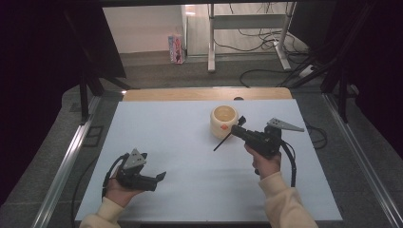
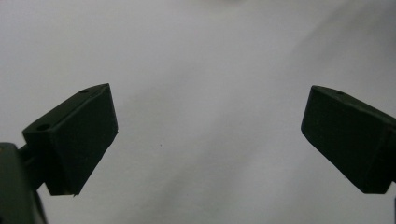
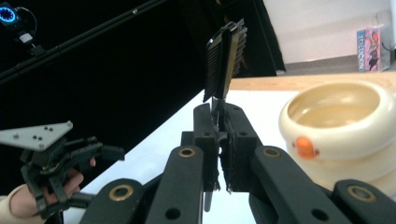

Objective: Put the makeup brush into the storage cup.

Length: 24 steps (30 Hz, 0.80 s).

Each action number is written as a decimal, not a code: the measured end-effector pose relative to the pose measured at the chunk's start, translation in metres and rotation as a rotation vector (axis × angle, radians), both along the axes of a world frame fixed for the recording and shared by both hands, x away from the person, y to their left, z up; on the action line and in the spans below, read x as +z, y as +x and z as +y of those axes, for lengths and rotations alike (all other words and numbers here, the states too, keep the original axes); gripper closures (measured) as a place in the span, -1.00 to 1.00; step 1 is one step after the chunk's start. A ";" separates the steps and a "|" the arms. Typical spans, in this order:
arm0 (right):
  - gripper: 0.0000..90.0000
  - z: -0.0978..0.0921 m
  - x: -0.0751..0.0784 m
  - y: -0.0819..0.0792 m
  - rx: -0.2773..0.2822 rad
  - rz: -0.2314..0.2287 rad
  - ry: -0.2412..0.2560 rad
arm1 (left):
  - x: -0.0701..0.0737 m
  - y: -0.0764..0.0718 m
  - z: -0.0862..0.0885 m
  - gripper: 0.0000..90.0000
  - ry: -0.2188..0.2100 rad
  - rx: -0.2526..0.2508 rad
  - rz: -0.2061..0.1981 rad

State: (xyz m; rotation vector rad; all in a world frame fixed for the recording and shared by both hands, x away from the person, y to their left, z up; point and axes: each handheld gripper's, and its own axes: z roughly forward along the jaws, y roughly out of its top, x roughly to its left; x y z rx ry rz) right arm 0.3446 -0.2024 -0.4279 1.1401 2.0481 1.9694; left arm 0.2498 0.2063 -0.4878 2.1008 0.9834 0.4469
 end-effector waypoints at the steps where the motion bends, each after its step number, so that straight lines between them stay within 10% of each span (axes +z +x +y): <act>1: 0.89 -0.001 0.002 0.002 -0.002 -0.002 0.002 | 0.000 0.000 0.000 -0.89 0.002 -0.001 0.001; 24: 0.89 -0.014 0.010 0.031 -0.063 -0.002 0.040 | 0.000 0.001 0.001 -0.89 0.010 0.007 0.001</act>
